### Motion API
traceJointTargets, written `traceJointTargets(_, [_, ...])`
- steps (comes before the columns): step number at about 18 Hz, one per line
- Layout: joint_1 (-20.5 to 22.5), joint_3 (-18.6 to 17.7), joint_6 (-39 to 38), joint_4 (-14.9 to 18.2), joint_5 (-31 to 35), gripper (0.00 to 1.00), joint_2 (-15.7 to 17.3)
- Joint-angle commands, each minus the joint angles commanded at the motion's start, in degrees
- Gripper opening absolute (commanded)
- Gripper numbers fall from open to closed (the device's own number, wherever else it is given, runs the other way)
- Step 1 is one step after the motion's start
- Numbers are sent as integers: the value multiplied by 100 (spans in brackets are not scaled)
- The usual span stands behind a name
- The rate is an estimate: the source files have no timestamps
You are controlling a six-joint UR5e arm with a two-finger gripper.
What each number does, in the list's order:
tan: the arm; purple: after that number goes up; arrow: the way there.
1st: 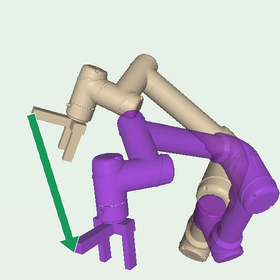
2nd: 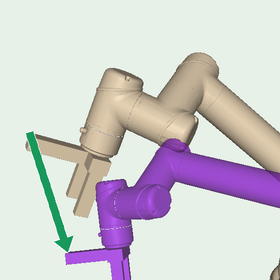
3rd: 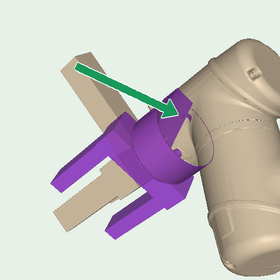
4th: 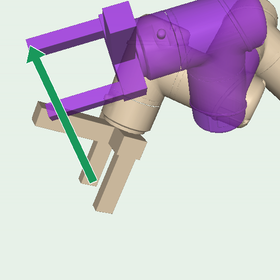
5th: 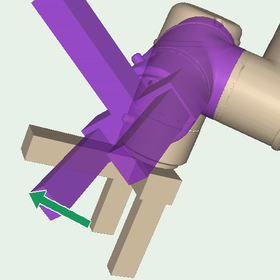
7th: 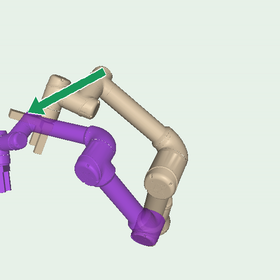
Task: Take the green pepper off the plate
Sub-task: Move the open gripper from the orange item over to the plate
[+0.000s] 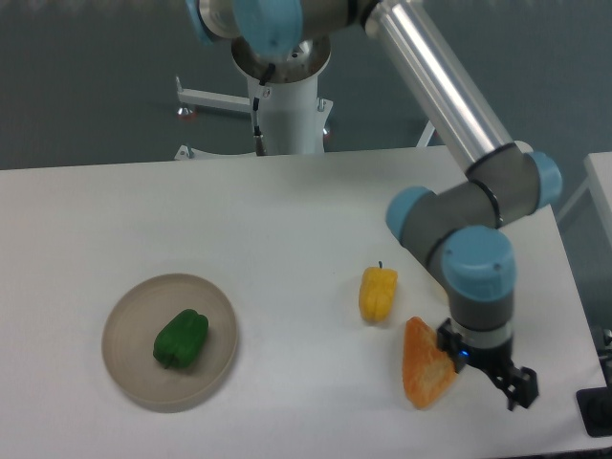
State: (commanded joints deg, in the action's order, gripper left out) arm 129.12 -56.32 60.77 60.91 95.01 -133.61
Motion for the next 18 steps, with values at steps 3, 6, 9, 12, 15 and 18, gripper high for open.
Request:
traceJointTargets(3, [-264,-579,-696,9,-131,100,474])
traceJointTargets(6, [-501,-1151,-1496,-9,-465,100,879])
traceJointTargets(9, [-730,-1530,-2076,-9,-703,100,1143])
traceJointTargets(12, [-1028,-1855,-2569,-70,-747,100,1197])
traceJointTargets(15, [-1265,-1961,-3000,-79,-887,100,1197])
traceJointTargets(18, [-1468,-2084,-3264,-79,-1422,100,1267])
